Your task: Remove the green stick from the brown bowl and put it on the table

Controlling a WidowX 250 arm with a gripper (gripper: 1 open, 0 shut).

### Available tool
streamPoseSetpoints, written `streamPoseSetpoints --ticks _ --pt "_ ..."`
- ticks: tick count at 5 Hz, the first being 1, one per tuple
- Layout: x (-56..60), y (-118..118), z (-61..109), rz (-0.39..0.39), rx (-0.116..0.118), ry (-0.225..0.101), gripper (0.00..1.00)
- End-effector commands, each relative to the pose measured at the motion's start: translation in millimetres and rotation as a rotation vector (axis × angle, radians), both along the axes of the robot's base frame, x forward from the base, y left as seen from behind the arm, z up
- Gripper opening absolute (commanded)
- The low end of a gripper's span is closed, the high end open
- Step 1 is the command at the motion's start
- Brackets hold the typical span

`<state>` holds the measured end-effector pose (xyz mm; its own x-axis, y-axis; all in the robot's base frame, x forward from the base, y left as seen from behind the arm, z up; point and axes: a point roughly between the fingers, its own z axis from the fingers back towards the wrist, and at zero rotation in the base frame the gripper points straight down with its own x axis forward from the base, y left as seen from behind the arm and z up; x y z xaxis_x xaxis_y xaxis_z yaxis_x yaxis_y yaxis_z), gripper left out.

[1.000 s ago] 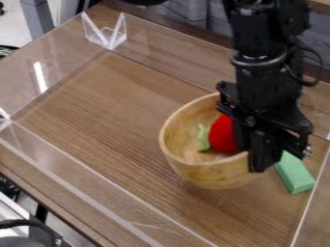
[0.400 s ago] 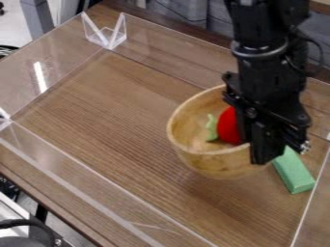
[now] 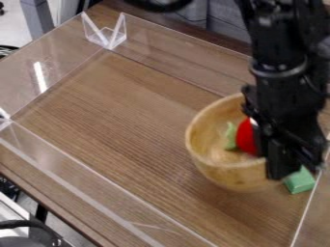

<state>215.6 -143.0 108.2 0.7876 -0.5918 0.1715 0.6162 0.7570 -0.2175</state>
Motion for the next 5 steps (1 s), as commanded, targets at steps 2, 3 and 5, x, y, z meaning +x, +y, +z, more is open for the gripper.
streamPoseSetpoints --ticks 2,3,5 --pt "2.7 -8 23.9 0.039 -0.028 -0.057 0.0" --pt "2.9 -4 20.9 0.038 -0.032 -0.063 0.0" --pt "9.6 2 34.2 0.008 -0.04 -0.078 0.0"
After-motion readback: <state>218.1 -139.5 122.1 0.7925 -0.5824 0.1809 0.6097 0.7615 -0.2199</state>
